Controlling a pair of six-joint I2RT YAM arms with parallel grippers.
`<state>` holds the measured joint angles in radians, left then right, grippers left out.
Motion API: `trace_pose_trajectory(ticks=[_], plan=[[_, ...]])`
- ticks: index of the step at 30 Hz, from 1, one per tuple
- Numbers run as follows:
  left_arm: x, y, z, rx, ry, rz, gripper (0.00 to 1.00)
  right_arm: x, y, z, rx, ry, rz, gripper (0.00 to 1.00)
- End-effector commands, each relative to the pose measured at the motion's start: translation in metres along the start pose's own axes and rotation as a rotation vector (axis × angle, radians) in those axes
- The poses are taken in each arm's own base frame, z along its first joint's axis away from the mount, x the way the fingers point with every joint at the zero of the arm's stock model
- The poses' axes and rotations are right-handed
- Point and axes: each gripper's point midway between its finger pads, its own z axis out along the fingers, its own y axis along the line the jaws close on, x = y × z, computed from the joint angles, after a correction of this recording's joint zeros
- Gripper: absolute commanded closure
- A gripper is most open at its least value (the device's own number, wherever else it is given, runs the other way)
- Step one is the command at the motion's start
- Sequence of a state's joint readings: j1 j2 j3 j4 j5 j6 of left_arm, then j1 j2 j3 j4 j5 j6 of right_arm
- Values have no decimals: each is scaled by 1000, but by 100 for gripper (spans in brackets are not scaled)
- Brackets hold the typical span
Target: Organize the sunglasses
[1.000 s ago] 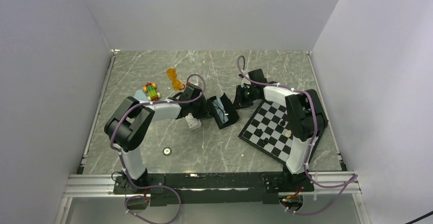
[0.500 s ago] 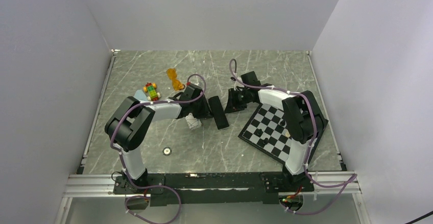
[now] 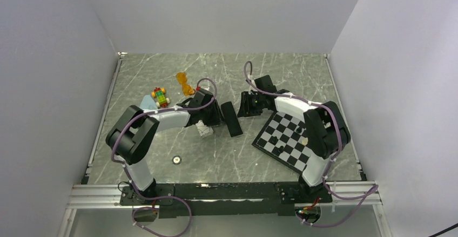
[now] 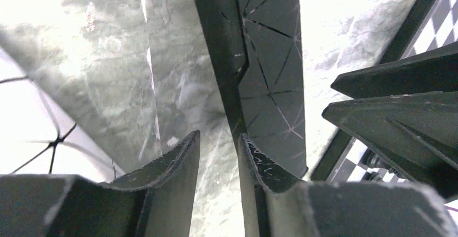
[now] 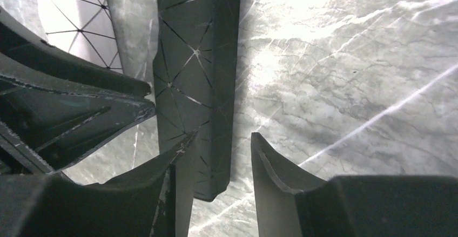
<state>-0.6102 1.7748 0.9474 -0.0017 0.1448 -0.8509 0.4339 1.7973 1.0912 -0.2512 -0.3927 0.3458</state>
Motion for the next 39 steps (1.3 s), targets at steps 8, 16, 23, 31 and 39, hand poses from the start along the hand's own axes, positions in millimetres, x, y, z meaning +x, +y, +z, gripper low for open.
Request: trace_pose_trajectory(ticks=[8,16,23,31,39], plan=[[-32,-28,-74,50,-174,49,25,-16,42,-11,-79,-93,-120,53],[-47,1,-157,-35,-415,41,1,3,11,23,198,-41,-148,52],[-44,55,-221,-208,-591,-27,1,16,-5,36,362,-19,-154,57],[-17,112,-252,-361,-644,-129,1,-3,-39,32,525,-51,-97,57],[-7,127,-248,-370,-655,-141,1,-34,-100,13,595,-97,49,57]])
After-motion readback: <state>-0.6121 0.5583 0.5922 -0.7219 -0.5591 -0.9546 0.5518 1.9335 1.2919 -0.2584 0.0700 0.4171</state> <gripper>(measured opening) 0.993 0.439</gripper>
